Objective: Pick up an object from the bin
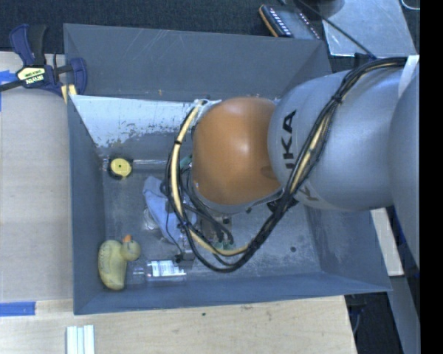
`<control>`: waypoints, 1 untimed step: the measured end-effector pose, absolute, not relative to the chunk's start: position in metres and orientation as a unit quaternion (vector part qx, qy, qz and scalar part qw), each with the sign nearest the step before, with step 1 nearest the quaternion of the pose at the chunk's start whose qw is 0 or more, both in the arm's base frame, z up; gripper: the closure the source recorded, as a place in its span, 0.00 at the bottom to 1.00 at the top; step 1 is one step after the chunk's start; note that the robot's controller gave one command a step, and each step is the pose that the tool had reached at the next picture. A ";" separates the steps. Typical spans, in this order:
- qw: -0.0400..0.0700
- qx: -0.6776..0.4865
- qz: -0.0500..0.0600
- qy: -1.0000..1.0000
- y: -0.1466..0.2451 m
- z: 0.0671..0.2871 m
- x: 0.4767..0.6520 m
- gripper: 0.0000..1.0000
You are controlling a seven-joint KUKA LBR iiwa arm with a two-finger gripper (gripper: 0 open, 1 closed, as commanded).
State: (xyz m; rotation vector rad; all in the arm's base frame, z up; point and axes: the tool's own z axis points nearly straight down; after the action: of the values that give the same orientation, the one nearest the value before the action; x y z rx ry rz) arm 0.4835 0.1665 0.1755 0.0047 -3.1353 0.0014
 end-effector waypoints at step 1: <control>-0.001 0.000 0.000 -1.000 0.166 0.180 0.486 0.00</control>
Offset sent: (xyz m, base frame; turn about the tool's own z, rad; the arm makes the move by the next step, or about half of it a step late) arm 0.0771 -0.0304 -0.1055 -0.1107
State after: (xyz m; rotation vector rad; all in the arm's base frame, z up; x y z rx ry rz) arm 0.4856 0.1657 0.1798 -0.0012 -3.1436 -0.0016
